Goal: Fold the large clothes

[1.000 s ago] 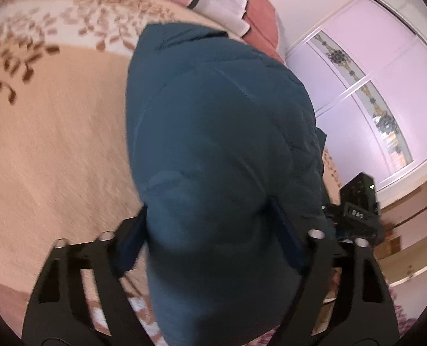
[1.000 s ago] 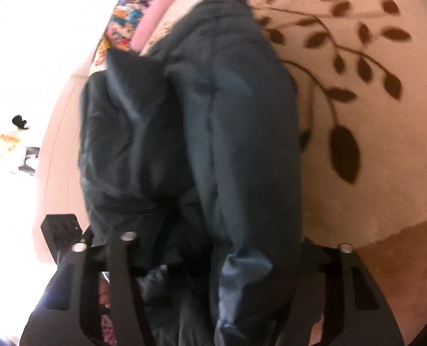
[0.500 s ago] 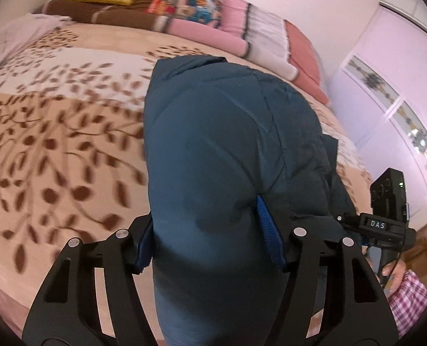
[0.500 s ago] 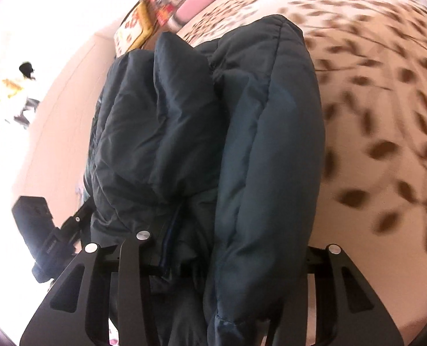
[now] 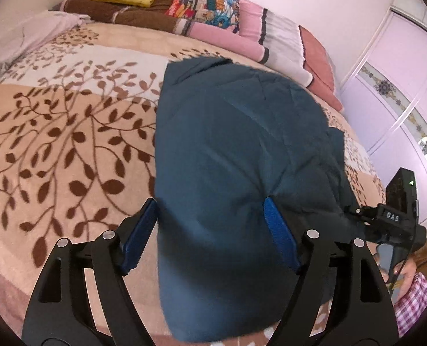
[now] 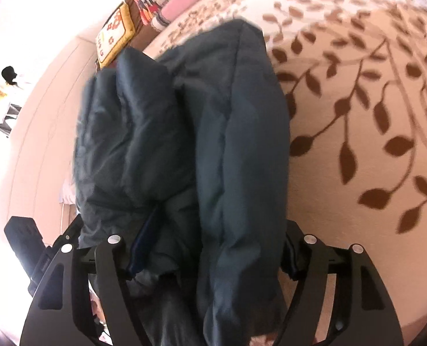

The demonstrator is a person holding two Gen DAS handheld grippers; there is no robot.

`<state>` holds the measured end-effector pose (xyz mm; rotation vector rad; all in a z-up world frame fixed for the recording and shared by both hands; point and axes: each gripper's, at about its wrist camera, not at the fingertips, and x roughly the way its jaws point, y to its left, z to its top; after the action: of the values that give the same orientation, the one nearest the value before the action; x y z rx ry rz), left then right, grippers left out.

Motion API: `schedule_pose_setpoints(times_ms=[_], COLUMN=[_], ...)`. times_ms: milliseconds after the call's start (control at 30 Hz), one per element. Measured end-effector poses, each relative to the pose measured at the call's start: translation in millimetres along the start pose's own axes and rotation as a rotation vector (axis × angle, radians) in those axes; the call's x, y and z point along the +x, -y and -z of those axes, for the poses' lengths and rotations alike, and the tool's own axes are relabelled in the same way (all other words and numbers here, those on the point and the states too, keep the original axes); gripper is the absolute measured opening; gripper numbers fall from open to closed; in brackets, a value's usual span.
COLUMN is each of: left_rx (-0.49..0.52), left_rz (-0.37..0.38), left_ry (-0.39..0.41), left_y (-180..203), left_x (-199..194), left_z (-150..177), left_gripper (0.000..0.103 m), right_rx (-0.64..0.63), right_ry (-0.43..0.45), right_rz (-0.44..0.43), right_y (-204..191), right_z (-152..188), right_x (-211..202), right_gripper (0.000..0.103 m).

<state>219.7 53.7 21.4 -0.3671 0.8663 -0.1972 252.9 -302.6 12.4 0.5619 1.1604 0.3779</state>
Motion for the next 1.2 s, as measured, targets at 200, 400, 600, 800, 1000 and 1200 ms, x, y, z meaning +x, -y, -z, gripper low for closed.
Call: schedule_pose_setpoints(times_ms=[200,400,600,800,1000,1200], left_rx=[-0.119,-0.130,-0.088,-0.070,0.033,0.103], left_rz=[0.062,0.089,0.078,0.031,-0.032,-0.095], left_ry=[-0.054,-0.105,-0.093,-0.082,0.024,-0.014], left_y=[-13.0,-11.9,-9.3,-2.5,15.7,30.5], left_x=[-13.9,-8.1,-16.9,-26.4,-54.8,-39.4], left_z=[21.0,42.2,42.6,42.2,47.4,61.9], left_gripper=[0.082,0.077,0.067,0.072,0.074,0.074], right_rx=[0.020,0.129,0.099,0.158,0.029,-0.328], right_ry=[0.011,-0.078,-0.081,-0.040,0.218,0.068], right_rz=[0.008,-0.049,-0.058,0.017,0.106,0.052], right_y=[4.8,18.6,5.5,9.3,-22.2,-116.1], right_z=[19.8,37.6,49.5,40.1,37.3,50.4], right_x=[-20.7,5.3,2.8,10.0,-63.9,-30.0], right_gripper=[0.076,0.070,0.051,0.075,0.060,0.025])
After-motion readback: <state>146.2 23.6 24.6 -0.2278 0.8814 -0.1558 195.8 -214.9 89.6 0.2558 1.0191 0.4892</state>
